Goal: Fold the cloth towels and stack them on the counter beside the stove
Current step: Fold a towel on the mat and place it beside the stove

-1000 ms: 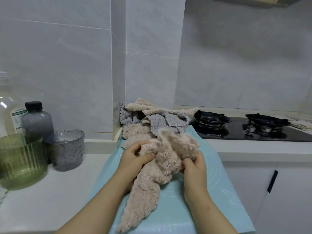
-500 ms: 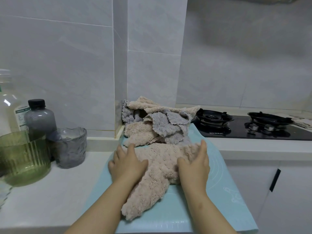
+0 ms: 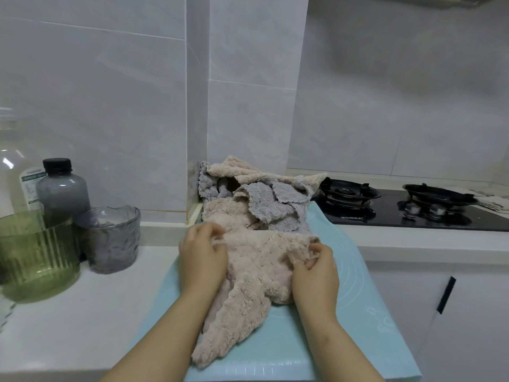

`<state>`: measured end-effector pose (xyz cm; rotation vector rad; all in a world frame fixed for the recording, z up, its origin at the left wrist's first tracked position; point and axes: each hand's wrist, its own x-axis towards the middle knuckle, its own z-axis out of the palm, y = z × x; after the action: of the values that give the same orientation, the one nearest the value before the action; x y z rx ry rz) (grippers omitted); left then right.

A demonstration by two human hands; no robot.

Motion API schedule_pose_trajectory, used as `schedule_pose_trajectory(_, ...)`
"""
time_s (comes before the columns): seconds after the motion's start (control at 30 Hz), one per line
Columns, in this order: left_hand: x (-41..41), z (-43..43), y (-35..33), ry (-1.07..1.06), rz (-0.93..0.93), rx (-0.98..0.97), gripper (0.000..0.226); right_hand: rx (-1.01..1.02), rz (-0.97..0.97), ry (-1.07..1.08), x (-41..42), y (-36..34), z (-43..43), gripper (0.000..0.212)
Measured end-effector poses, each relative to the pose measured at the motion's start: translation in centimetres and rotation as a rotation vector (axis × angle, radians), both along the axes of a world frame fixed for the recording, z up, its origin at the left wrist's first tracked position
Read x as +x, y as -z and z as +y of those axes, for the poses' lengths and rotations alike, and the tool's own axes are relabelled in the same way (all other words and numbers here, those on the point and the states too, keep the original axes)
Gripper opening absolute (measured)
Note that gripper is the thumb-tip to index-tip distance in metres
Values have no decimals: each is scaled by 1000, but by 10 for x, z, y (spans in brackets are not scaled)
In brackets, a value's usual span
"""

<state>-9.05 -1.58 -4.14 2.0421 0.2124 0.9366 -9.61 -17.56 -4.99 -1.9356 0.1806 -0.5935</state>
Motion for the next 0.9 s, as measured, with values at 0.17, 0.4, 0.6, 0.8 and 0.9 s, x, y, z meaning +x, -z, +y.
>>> schedule_pose_trajectory(0.17,2,3,13,-83,498,294,49,-255,143,-3,-5,-6,3,61)
schedule_pose_trajectory(0.4,6,4,14,26,486,375,34,-356,326,-1,18,-17,-6,66)
schedule_pose_trajectory(0.6,36,26,-2,198,423,212,29,-254,-50,-176,35,-43,-3,38)
schedule_pose_trajectory(0.8,52,35,2,233,259,154,25,-570,155,-296,75,-52,7,15)
schedule_pose_trajectory(0.9,53,43,-2,217,427,324,37,-787,253,-210,90,-32,4,12)
